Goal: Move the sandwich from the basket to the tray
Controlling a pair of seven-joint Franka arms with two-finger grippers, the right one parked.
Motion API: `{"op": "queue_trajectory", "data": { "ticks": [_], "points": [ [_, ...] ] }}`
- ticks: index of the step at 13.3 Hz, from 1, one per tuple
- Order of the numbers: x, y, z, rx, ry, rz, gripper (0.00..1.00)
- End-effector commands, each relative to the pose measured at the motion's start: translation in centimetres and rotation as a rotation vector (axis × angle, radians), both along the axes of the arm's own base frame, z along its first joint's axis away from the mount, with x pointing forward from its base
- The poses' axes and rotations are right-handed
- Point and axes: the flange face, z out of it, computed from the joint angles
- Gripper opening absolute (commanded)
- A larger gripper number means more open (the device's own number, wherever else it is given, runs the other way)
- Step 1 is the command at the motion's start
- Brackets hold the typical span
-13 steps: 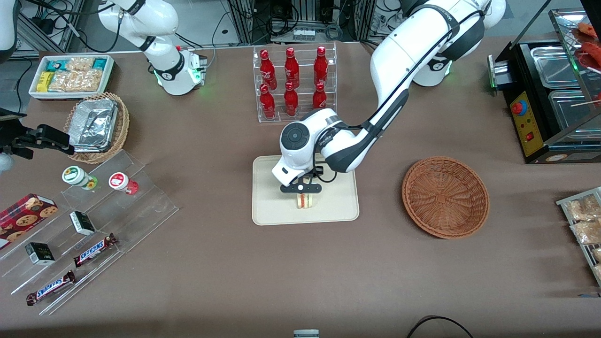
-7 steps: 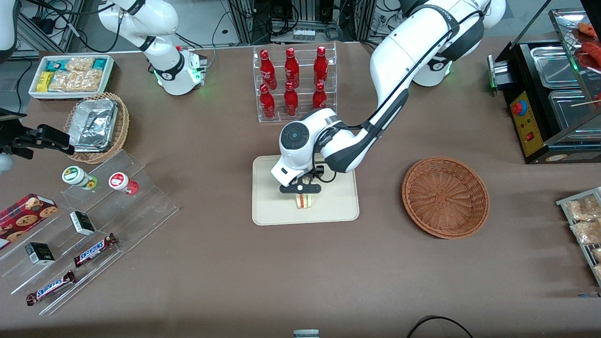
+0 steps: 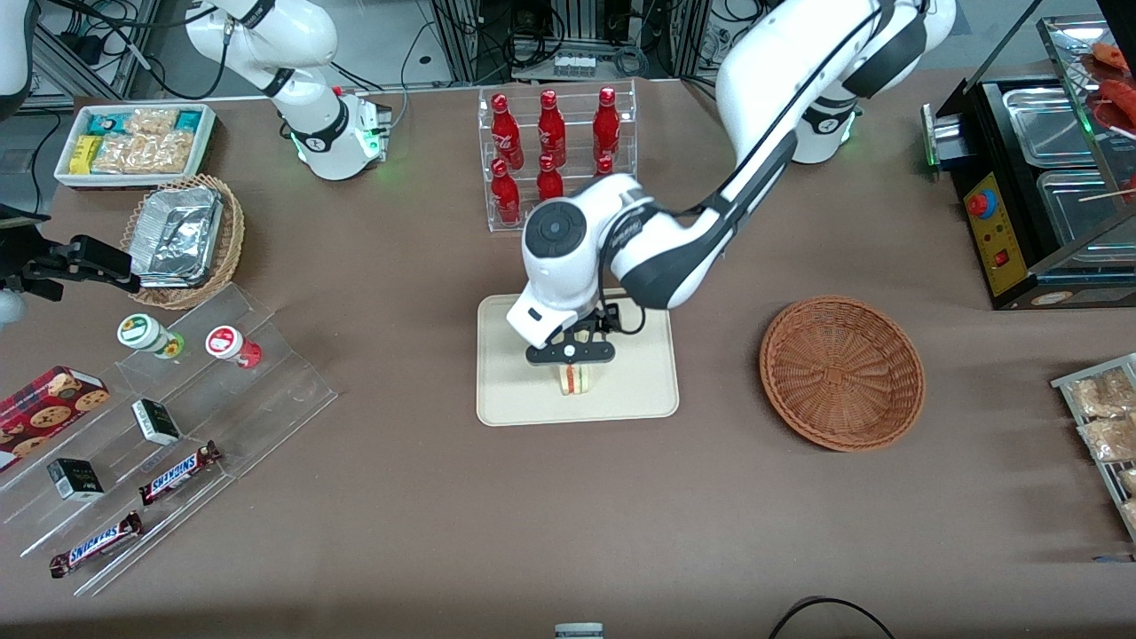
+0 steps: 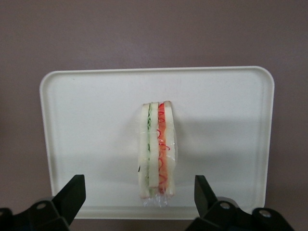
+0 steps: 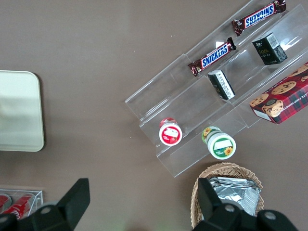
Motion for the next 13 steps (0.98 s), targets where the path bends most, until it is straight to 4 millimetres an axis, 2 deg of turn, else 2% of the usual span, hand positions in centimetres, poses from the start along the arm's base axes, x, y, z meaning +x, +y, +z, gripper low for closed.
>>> {"op": "queue_trajectory", "data": {
  "ticks": [1, 2, 7, 11, 13],
  "points": [
    [0.7, 2.3, 4.4, 0.036, -0.014, -0.034, 1.0],
    [1.5, 3.8, 5.9, 0.017, -0.005, 0.008, 1.0],
    [4.9, 13.7, 9.8, -0.03, 0.049, 0.017, 1.0],
    [6.9, 18.9, 11.5, -0.013, 0.055, 0.07, 1.0],
    [7.5, 22.3, 12.7, 0.014, 0.073, 0.095, 1.0]
  ]
}}
